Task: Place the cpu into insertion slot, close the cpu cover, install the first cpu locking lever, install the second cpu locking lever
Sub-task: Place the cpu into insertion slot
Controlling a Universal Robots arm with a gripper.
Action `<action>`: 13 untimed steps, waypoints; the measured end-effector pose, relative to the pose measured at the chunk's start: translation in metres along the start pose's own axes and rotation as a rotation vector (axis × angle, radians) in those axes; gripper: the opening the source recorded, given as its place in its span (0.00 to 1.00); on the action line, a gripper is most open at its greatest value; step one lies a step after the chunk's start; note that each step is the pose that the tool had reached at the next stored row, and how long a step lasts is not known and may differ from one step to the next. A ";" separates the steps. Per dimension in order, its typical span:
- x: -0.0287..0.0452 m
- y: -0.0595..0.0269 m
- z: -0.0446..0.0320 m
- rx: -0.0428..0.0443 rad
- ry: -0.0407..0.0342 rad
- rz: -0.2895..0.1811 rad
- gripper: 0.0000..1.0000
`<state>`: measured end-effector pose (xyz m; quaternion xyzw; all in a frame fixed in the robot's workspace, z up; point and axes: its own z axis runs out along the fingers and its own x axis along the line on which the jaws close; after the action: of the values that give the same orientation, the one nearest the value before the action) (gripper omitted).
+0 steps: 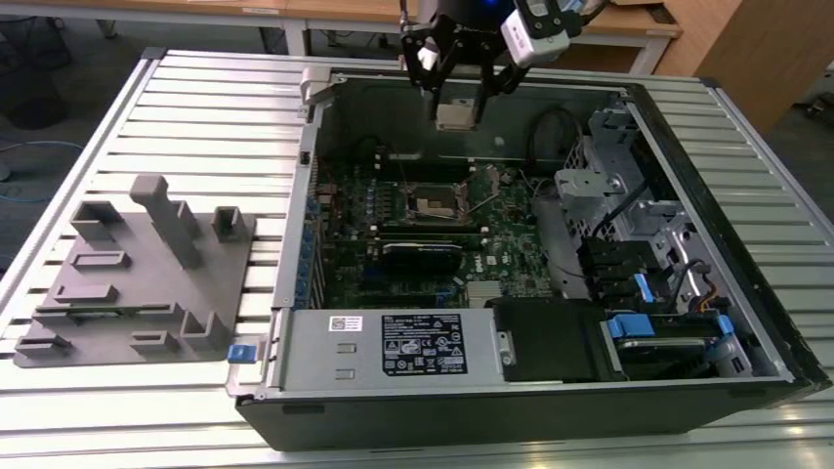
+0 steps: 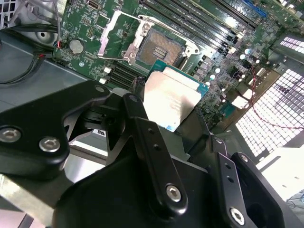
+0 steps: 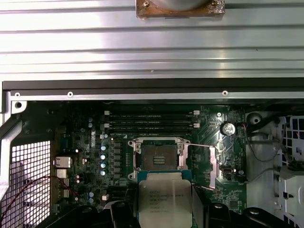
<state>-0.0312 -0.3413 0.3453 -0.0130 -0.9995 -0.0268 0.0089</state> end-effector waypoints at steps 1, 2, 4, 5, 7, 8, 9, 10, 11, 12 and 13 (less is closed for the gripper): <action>0.0001 0.0000 0.0002 0.0001 0.0000 0.000 0.54; 0.0002 0.0000 0.0004 0.0002 0.0000 0.000 0.54; 0.0004 -0.0001 0.0007 0.0004 0.0000 0.000 0.54; 0.0005 -0.0001 0.0010 0.0005 0.0000 0.000 0.54; 0.0009 -0.0001 0.0016 0.0005 0.0000 0.000 0.54; 0.0010 -0.0001 0.0017 0.0007 0.0000 0.000 0.54; 0.0011 -0.0001 0.0018 0.0006 0.0001 0.000 0.54; 0.0011 -0.0001 0.0021 0.0006 -0.0001 0.000 0.54; 0.0012 -0.0001 0.0025 0.0008 -0.0001 0.000 0.54; 0.0014 -0.0002 0.0028 0.0014 0.0000 0.000 0.54; 0.0014 -0.0002 0.0033 0.0019 0.0000 0.000 0.54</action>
<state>-0.0327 -0.3413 0.3421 -0.0130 -0.9995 -0.0259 0.0089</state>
